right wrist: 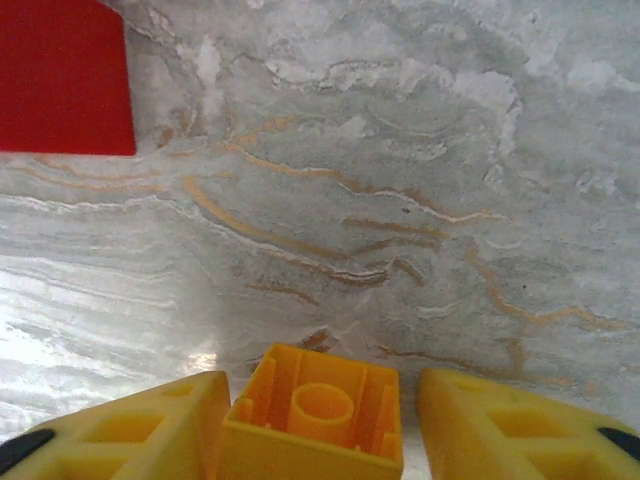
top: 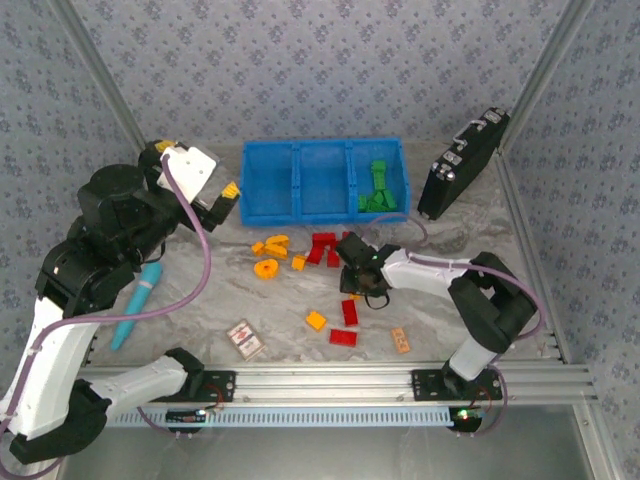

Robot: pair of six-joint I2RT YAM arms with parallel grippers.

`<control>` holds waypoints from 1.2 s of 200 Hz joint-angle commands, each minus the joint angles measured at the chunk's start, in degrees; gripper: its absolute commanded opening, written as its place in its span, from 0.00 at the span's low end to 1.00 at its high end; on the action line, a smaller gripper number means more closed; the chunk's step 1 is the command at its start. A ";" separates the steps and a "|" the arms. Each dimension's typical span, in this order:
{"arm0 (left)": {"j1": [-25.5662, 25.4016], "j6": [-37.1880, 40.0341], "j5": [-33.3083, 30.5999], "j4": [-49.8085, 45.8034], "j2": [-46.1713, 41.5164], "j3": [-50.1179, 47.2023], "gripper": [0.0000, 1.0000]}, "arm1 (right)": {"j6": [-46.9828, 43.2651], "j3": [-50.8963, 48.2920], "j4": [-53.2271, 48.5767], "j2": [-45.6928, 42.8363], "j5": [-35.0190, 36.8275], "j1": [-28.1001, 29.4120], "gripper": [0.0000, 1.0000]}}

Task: Sort the legos into containers by color
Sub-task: Pick up the lego from the bottom-center of the table, then place the lego in the container.

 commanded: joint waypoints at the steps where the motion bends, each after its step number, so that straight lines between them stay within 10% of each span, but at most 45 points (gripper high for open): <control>1: -0.24 0.66 -1.12 2.16 -1.37 -0.41 1.00 | -1.14 1.95 0.12 2.60 -0.18 0.33 0.46; 89: -0.24 0.30 0.61 1.47 -4.20 0.11 1.00 | -13.69 25.94 -9.67 3.01 4.32 3.52 0.35; 187: -0.23 5.48 -0.04 2.22 -8.45 -5.41 1.00 | -37.67 71.90 -18.16 32.15 2.62 3.08 0.33; 240: -0.29 7.31 2.56 1.30 -9.68 -7.79 1.00 | -41.00 75.84 -8.00 40.38 5.08 1.96 0.35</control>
